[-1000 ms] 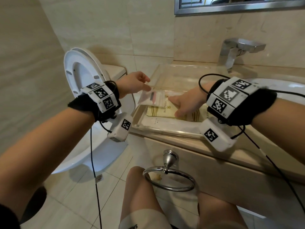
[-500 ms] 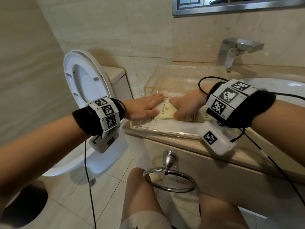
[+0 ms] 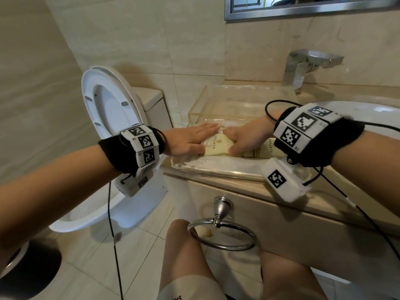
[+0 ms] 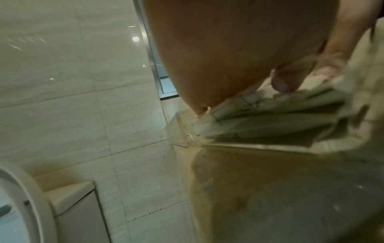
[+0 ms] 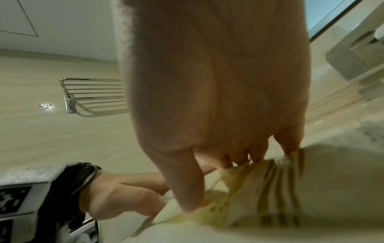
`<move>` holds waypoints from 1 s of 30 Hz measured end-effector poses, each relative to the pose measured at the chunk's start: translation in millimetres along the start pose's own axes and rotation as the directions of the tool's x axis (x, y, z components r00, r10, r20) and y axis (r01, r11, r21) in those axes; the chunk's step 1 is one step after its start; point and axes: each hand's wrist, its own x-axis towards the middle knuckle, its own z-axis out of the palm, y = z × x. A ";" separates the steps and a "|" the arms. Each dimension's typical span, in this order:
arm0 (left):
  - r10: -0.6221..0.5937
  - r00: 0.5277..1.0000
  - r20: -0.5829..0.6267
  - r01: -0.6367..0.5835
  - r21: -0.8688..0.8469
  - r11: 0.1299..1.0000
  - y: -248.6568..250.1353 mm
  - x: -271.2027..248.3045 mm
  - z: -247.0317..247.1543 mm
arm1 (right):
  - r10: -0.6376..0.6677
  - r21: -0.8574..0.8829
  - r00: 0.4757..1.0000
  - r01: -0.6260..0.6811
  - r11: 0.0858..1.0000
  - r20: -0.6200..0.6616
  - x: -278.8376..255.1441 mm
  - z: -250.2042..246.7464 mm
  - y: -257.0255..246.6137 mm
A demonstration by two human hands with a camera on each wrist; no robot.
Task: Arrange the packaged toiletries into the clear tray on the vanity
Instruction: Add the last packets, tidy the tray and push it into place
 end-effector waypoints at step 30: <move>-0.106 0.985 -0.135 0.094 -0.097 0.991 -3.9 -10.0 -23.0 | 0.118 0.548 0.913 0.128 0.827 -0.391 -60.6 10.0 49.1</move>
